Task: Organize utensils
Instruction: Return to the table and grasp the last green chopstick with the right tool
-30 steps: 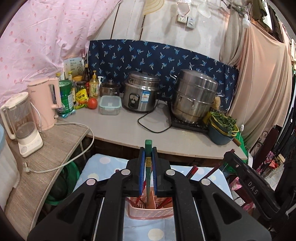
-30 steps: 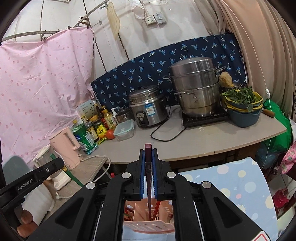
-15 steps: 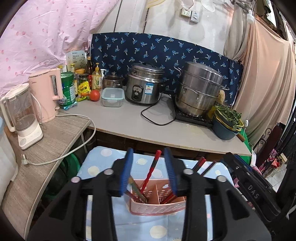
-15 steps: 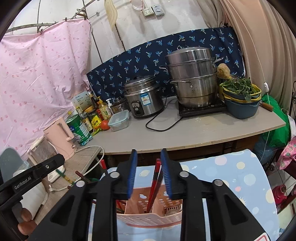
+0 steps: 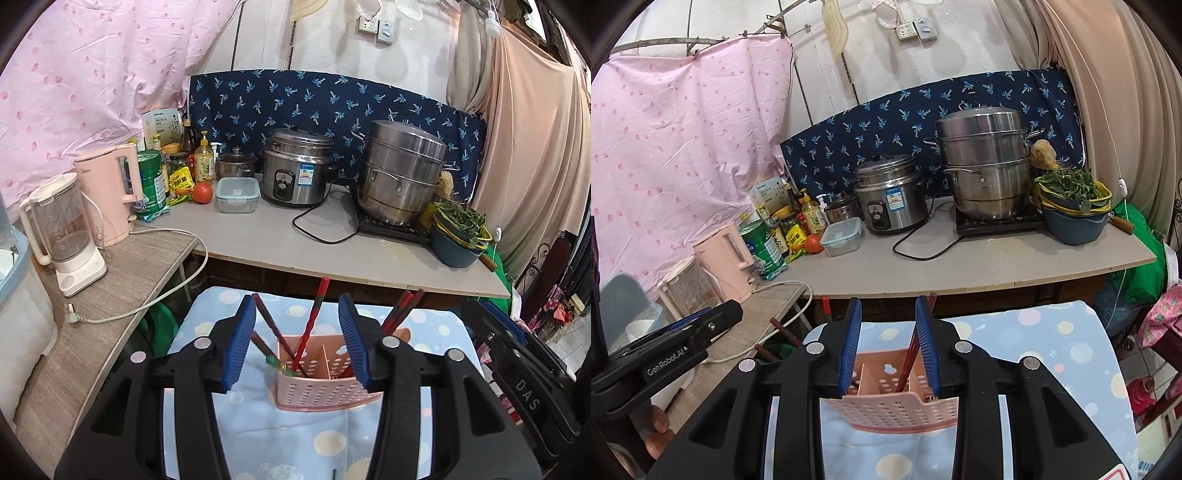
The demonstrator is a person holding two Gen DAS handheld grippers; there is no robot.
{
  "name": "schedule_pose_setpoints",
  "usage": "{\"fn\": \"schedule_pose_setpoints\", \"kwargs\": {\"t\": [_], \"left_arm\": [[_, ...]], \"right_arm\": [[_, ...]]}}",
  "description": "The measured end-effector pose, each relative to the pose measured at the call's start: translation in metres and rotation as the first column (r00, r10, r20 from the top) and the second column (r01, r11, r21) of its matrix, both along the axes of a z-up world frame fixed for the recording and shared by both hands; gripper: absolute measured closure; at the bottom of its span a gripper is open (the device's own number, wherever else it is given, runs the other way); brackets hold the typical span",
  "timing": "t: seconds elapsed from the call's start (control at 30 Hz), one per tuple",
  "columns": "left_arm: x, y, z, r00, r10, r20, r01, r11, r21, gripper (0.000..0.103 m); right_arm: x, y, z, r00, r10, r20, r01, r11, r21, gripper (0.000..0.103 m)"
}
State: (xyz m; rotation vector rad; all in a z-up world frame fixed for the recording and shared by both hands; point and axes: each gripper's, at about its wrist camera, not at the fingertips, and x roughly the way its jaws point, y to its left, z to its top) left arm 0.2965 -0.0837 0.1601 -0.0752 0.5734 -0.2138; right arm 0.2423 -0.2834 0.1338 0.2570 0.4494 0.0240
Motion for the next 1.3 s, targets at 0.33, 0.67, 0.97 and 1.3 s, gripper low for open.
{"fn": "schedule_pose_setpoints", "kwargs": {"t": [0.33,0.67,0.97,1.3], "left_arm": [[-0.042,0.010,-0.020,1.000,0.014,-0.016,-0.013,0.998,0.057,0.053],[-0.093,0.027,-0.074,0.994,0.008,-0.106,0.003,0.995,0.100,0.050],[-0.136,0.033,-0.128,0.977,-0.015,-0.213,0.045,0.989,0.138,0.050],[-0.177,0.043,-0.186,0.943,-0.015,-0.332,0.075,0.983,0.169,0.050]], "right_arm": [[-0.051,0.014,-0.028,0.998,0.016,-0.058,-0.015,1.000,0.008,0.068],[-0.112,0.032,-0.086,0.983,0.052,-0.178,-0.049,0.999,0.024,0.068],[-0.169,0.059,-0.154,0.945,0.074,-0.318,-0.090,0.995,-0.036,0.068],[-0.212,0.077,-0.217,0.887,0.110,-0.448,-0.127,0.992,-0.008,0.068]]}}
